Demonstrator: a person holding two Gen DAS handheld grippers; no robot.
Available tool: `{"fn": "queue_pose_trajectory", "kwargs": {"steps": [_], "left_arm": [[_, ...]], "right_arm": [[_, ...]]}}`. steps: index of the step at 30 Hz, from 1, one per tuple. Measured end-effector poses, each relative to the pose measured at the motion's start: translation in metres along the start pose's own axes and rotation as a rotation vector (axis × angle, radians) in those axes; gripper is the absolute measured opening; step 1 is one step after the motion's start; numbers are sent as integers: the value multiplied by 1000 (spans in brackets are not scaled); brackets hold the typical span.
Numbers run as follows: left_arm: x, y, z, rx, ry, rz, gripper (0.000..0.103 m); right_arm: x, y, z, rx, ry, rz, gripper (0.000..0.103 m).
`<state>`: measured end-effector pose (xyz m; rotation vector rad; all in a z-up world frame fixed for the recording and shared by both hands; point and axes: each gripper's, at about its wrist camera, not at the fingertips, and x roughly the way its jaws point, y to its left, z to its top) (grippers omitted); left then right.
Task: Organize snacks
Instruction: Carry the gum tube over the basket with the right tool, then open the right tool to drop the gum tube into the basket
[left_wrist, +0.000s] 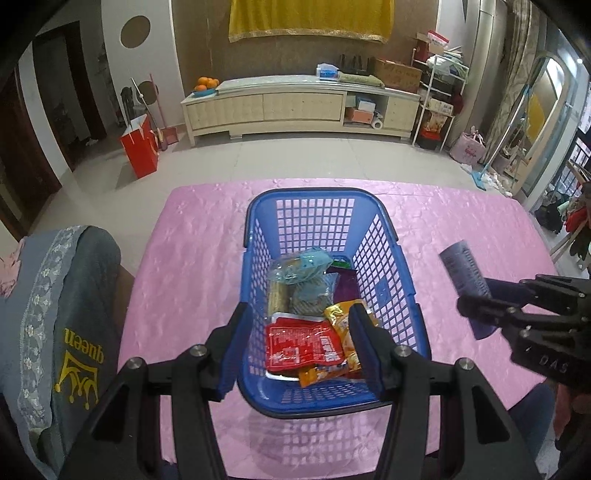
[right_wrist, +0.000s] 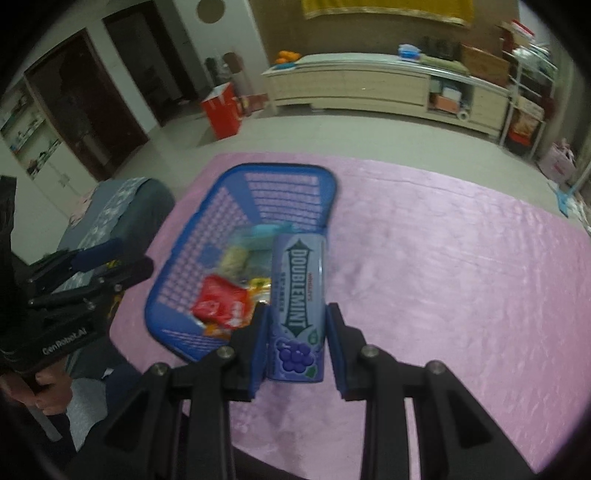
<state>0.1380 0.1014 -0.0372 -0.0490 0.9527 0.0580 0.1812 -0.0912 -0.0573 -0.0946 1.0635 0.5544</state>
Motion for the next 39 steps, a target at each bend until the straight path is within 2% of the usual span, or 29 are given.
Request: {"fn": "queue_pose_trajectory", "kwargs": {"steps": [12,25,28,34,35,36,37,38,39], "left_arm": [[30,36,-11,-62,49,16,52],[62,35,-2,-13,58,-15,53],[65,31,-2,15,56,-15,60],[68,31,1,19,52,-19,61],[67,31,1,20,52,-13,61],[67,31,0,21,50,-10,61],[67,30,0,21,49,-10,61],[66,31,-1,18,47,-15,62],[65,32,-1,16,45,-18,63]], "right_arm": [[47,40,21,-86,60,27,35],[87,40,32,-115,114,-13,35],[91,39,33,-120,100,-53,35],[90,35,39,-114,74,-62,36],[90,36,40,-123,67,-77,39],[89,37,41,-135,58,-104,55],[88,37,41,-145,49,-117,66],[86,37,41,-149,38,-120,84],[83,37,41,-151,19,-126,86]]}}
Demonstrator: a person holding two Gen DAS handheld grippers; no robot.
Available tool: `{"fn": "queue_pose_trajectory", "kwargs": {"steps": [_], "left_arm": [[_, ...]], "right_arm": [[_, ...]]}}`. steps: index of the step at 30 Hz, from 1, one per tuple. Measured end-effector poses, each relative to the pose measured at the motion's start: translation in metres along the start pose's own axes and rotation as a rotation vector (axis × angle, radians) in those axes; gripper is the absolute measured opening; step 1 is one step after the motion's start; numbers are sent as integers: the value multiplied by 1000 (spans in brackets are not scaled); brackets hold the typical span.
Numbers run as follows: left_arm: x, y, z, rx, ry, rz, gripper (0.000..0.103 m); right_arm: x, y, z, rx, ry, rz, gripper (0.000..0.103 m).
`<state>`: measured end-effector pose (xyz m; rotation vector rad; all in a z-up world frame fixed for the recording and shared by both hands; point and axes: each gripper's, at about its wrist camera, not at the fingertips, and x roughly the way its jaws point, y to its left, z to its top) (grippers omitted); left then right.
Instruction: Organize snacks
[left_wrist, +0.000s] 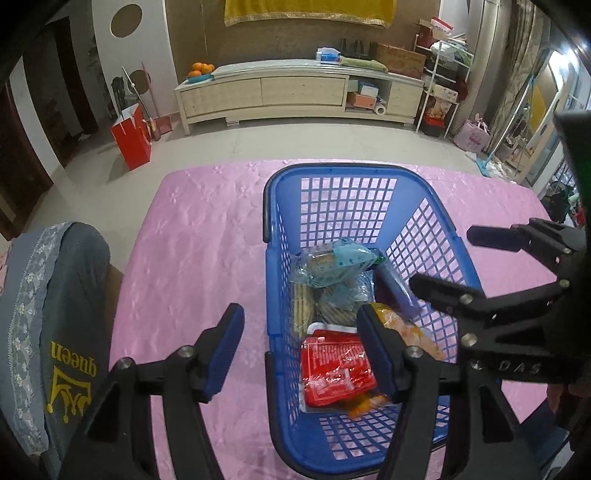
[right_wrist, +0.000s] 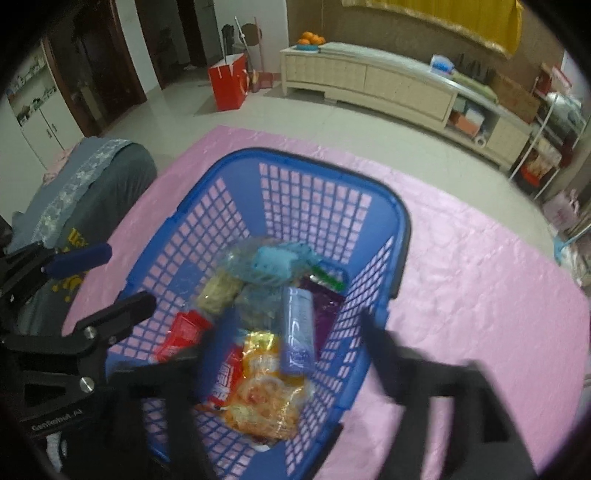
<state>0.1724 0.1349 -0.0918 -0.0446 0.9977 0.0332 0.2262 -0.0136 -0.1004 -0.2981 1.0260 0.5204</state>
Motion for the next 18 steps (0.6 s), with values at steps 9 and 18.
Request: {"fn": "queue_pose_trajectory", "kwargs": {"steps": [9,18], "left_arm": [[-25,-5,-10,-32,-64,-15,68],[-61,-26,-38,-56,-175,-18,68]], "right_arm": [[-27,-4,-10,20,-53,-8,86],[-68,-3,-49,81,-159,-35,86]]}}
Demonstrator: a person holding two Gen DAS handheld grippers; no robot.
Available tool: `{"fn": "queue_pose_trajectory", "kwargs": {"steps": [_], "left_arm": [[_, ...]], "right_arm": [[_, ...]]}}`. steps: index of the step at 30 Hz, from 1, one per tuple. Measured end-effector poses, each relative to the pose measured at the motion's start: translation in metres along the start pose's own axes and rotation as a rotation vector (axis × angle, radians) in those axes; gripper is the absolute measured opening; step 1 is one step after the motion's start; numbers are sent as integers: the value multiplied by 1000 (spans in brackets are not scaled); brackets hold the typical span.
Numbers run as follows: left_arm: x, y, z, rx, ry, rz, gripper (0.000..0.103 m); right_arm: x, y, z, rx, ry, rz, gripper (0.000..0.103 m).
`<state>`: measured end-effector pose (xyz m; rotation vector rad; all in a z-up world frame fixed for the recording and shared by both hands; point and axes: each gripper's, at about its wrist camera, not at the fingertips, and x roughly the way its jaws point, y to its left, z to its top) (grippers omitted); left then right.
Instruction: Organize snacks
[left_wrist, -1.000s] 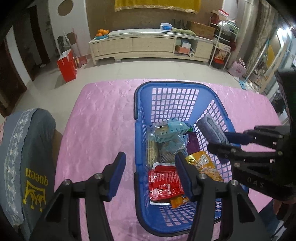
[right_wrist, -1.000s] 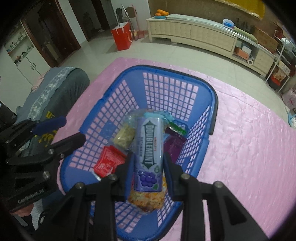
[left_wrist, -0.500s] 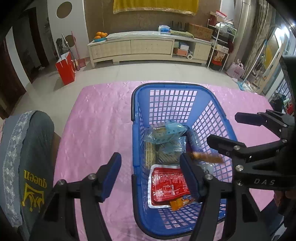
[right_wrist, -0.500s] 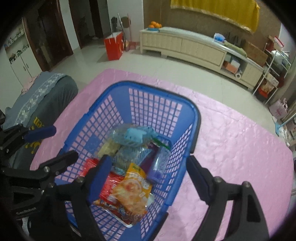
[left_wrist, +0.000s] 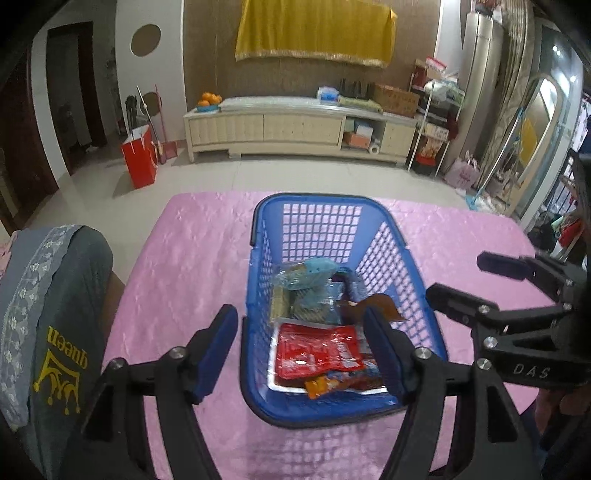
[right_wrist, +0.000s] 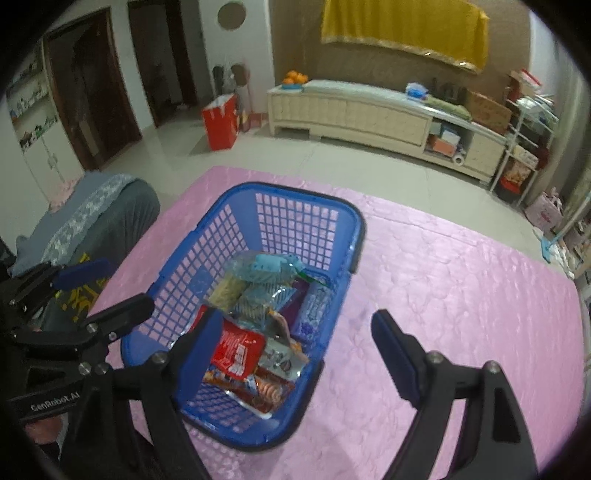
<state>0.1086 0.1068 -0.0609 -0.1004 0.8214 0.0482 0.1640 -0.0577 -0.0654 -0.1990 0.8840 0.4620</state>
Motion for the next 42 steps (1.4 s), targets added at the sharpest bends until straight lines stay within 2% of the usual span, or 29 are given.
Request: {"fn": "queue_pose_trajectory", "kwargs": {"steps": [3,6,9,11,13,16,18,19,22,26,36,42], "left_arm": [[-16,-5,-14,-30,-44,12,68],[-34,-9,-30,-49,-104,-18,68],[-48,-15,-47,-71,-132,-52,68],[-56,-20,-56,-58,-145,-40,69],[-64,-25,-62,-40,-159,-21,84],[-82,-35,-70,-12,-209,-3,88],[-91,-41,-72,4,-230,4,97],[-96,-44,-73,14,-243,7,103],[-111,-54,-77,55,-282,31,103],[-122,-62,-78,93,-304,72,103],[-139,-66,-79,85,-335,76,103],[-140,-68,-82,99,-335,67,103]], "right_arm": [[-12,3,-14,-12,-22,-27,86],[-33,10,-33,-40,-84,-123,86],[-51,8,-49,-13,-127,-139,86],[-65,8,-59,-3,-157,-150,86],[-79,10,-68,-22,-197,-196,86],[-97,19,-80,-68,-265,-295,93],[-107,19,-85,-68,-292,-295,102],[-114,18,-89,-63,-306,-279,103],[-125,15,-94,-33,-317,-242,103],[-142,17,-102,-19,-357,-260,103],[-167,13,-115,26,-372,-184,103],[-168,14,-117,34,-370,-176,103]]}}
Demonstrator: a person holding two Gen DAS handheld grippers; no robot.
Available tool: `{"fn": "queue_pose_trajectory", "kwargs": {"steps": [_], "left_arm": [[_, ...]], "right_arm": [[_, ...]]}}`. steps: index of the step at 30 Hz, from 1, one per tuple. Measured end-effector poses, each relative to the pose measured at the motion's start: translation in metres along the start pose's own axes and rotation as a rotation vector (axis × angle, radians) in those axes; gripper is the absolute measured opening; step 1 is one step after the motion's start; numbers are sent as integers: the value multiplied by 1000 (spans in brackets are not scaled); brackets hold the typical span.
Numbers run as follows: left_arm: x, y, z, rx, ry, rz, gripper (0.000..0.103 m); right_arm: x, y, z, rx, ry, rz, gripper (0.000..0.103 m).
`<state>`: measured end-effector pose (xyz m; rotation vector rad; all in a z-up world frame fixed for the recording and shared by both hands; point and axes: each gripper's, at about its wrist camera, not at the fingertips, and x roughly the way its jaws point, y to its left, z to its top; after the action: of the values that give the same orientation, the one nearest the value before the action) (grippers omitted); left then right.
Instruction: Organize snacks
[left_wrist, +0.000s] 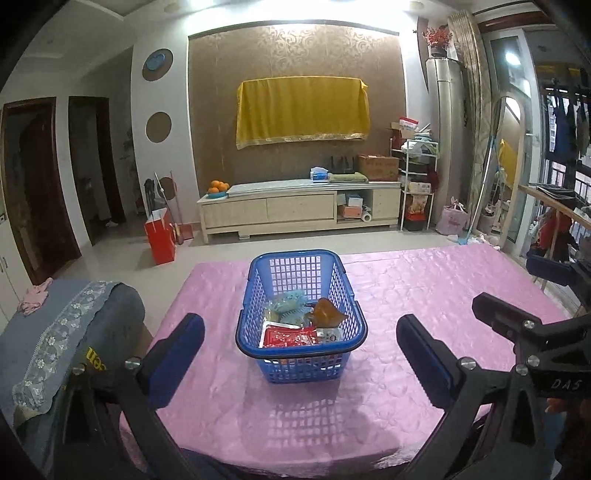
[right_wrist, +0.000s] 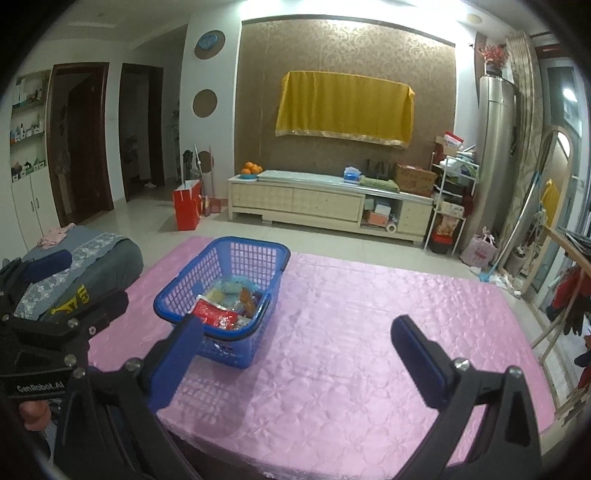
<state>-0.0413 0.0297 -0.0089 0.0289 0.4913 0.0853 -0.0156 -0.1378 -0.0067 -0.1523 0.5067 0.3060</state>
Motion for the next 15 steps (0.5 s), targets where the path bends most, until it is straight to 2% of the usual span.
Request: {"fn": "queue_pose_trajectory", "kwargs": {"steps": [15], "left_arm": [[-4,-2,-3,-3,7,-2,103]], "right_arm": [[-6,-1,-2,6,11,-3,103]]}}
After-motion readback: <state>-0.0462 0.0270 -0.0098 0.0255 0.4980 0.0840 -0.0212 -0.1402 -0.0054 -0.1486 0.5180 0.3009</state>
